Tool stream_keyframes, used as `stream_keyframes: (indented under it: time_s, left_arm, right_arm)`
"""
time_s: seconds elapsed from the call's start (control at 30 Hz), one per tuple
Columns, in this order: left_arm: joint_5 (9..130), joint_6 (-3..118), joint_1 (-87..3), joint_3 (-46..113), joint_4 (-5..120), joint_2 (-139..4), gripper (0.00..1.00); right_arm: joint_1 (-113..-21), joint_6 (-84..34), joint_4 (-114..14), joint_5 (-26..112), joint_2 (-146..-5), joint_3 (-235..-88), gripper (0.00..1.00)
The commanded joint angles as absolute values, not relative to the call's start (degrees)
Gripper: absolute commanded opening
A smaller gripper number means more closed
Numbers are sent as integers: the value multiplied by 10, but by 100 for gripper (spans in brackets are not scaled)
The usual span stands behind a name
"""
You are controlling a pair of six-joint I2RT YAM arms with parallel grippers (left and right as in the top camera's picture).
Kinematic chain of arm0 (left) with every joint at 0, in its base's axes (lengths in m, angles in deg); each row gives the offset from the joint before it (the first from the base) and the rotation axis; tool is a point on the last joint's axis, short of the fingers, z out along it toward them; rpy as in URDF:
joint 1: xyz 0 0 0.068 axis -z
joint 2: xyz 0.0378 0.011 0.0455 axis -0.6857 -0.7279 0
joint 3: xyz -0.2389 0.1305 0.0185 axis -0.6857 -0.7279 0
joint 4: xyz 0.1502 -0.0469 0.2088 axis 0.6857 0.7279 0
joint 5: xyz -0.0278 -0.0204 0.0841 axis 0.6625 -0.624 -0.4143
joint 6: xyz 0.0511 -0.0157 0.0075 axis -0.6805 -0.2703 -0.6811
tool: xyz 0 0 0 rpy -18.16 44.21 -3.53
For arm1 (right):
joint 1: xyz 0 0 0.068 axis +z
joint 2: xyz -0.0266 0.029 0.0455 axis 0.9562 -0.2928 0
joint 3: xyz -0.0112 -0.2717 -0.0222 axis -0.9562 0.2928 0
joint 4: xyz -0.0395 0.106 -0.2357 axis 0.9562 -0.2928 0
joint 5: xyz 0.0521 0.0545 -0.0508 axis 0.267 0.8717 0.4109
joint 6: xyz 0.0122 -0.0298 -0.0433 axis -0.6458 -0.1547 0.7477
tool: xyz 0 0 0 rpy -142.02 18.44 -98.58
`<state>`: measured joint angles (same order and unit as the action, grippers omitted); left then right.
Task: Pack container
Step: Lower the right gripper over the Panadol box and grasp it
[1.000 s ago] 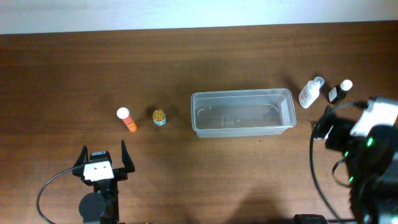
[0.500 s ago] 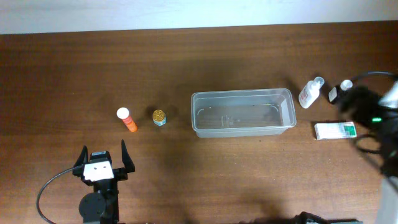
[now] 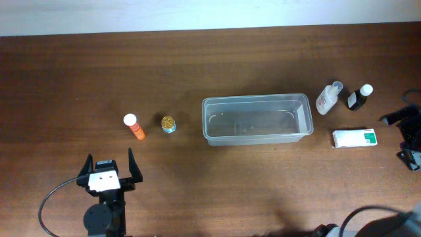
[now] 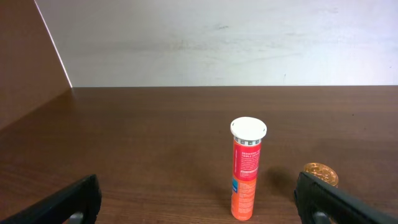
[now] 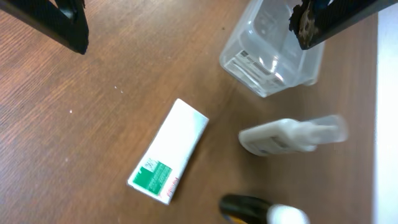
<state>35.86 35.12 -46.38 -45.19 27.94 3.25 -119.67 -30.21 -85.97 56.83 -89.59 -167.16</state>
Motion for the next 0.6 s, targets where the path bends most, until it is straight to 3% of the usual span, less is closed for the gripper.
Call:
stream_keyframes:
  time_s: [0.0,0.3,0.57]
  left_arm:
    - [368,342,-468,-456,278,37,99]
    - [368,342,-468,-456,278,37,99]
    - [368,342,-468,-456,278,37,99]
  right_arm:
    - [-1198,-333,-868,523,-935,-1679,98]
    - [-1198,-353,-860,463,-972,-1677,98]
    - [-1172,-464,-798,432,-972,-1639,98]
